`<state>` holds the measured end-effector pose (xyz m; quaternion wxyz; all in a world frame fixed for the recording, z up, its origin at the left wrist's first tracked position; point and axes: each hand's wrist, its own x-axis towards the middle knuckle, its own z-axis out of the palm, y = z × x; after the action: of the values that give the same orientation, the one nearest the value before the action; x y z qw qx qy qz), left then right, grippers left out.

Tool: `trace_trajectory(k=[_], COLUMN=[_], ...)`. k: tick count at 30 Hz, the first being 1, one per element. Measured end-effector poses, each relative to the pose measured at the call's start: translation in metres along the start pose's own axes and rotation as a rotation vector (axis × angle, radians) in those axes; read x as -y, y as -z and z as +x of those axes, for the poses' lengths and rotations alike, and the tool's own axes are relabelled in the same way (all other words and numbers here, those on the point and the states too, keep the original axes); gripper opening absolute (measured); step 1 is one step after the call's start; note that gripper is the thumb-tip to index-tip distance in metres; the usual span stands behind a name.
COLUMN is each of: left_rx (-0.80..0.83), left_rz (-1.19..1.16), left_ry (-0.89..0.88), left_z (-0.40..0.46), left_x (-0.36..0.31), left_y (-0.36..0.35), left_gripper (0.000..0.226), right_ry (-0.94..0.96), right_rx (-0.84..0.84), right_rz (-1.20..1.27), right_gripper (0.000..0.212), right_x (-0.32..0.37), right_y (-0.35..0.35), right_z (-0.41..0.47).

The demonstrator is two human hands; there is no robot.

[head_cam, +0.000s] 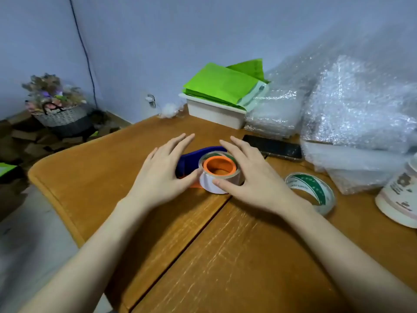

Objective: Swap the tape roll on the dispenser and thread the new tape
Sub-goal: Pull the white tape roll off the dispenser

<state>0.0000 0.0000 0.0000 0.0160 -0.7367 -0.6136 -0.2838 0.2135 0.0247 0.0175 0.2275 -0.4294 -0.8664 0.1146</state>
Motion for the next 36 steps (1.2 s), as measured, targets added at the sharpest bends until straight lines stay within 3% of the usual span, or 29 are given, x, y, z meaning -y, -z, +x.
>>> trace_trajectory(k=[9,13,19,30,33,36], left_rx=[-0.107,-0.092,-0.111,-0.099,-0.088,-0.177], left_rz=[-0.096,-0.065,-0.091,-0.189,-0.328,-0.382], left_ry=[0.051,0.118,0.067,-0.02,0.023,0.089], left_z=[0.007,0.004,0.001,-0.005,-0.008,-0.008], left_x=[0.012,0.015,0.016,0.019,0.015,0.013], left_y=[-0.018,-0.02,-0.02,-0.019,-0.016,-0.015], left_gripper=[0.056,0.048,0.034,0.05,0.039,0.032], right_ry=[-0.033,-0.135,-0.248,-0.093,-0.056,0.033], right_rx=[0.035,0.063,0.073,-0.172,-0.195,-0.188], right_rz=[-0.008,0.067,0.169,0.13,0.112,0.05], right_gripper=[0.079,0.091,0.108,0.109,0.11,0.106], right_x=[-0.008,-0.013,-0.018,-0.007,-0.006,-0.004], right_y=[-0.022,-0.027,-0.028,-0.041,-0.042,-0.041], right_z=[0.016,0.02,0.022,0.013,0.009,0.006])
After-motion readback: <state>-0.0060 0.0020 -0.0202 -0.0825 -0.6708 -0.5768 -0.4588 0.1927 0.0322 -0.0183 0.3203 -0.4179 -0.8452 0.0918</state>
